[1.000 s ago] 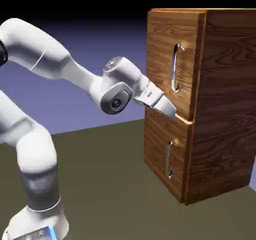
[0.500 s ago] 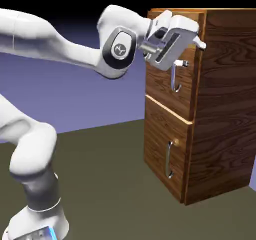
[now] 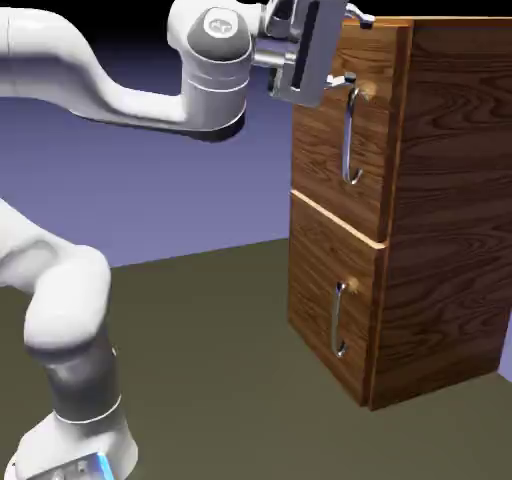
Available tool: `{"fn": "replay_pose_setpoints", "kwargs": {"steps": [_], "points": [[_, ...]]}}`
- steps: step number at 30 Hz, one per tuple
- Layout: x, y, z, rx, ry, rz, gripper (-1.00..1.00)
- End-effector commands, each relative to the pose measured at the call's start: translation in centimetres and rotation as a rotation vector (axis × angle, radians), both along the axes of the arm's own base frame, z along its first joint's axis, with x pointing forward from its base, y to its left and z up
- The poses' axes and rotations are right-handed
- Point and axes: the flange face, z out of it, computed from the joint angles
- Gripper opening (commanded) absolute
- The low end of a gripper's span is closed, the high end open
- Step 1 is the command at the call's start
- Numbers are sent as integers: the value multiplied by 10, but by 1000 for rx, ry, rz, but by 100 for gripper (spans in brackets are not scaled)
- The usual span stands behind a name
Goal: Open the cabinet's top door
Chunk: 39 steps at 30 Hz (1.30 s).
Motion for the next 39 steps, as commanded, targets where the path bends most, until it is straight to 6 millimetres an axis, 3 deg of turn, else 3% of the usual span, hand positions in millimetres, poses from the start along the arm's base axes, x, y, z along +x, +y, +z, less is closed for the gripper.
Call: {"fn": "replay_pose_setpoints", "kwargs": {"steps": [1, 24, 39], "points": [[-2, 1, -2, 13, -12, 4, 0], [-30, 13, -57, 365, -243, 171, 0], [-36, -1, -111, 747, -303, 305, 0]]}}
